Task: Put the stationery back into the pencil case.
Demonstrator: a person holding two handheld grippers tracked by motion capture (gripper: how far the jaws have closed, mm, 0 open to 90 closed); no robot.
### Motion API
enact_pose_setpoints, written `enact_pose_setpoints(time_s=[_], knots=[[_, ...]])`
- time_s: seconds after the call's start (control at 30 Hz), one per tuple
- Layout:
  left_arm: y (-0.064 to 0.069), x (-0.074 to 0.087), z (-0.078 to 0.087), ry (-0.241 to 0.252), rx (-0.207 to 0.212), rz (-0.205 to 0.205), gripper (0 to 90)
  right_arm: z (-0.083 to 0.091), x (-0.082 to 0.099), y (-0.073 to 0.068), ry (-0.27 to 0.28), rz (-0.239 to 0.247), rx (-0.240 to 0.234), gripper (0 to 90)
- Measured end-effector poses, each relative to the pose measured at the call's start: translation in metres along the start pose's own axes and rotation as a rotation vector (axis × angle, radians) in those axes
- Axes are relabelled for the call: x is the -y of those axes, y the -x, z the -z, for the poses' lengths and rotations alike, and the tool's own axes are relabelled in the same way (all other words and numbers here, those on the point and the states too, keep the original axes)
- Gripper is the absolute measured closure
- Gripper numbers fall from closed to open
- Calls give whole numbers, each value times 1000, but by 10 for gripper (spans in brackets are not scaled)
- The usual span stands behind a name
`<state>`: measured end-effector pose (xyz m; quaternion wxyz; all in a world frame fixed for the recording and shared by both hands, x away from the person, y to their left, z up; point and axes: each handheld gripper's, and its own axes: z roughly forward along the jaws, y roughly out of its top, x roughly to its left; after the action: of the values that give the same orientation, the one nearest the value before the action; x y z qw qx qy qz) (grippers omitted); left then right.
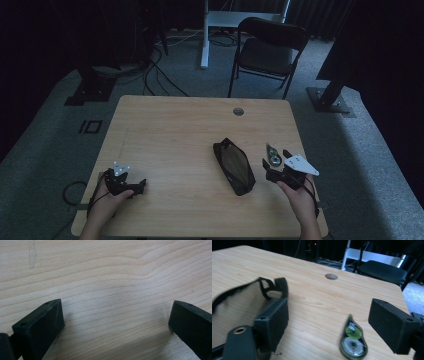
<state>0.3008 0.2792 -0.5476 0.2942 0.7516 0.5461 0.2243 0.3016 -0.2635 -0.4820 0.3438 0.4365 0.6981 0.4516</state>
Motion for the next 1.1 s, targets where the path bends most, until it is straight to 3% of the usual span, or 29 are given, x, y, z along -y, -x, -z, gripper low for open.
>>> enact_pose_setpoints(time_s=[0.23, 0.43, 0.7, 0.8, 1.1], knots=[[0, 0, 0, 1, 0, 1, 3, -14, 5, 11, -30, -5, -7, 130], [0, 0, 0, 1, 0, 2, 3, -33, 10, 24, -99, -20, -9, 120], [0, 0, 0, 1, 0, 1, 3, -56, 21, 31, -184, -39, -19, 120], [0, 0, 0, 1, 0, 1, 3, -64, 26, 36, -216, -40, 7, 129], [0, 0, 0, 0, 1, 1, 3, -76, 40, 53, -295, -70, 23, 149]])
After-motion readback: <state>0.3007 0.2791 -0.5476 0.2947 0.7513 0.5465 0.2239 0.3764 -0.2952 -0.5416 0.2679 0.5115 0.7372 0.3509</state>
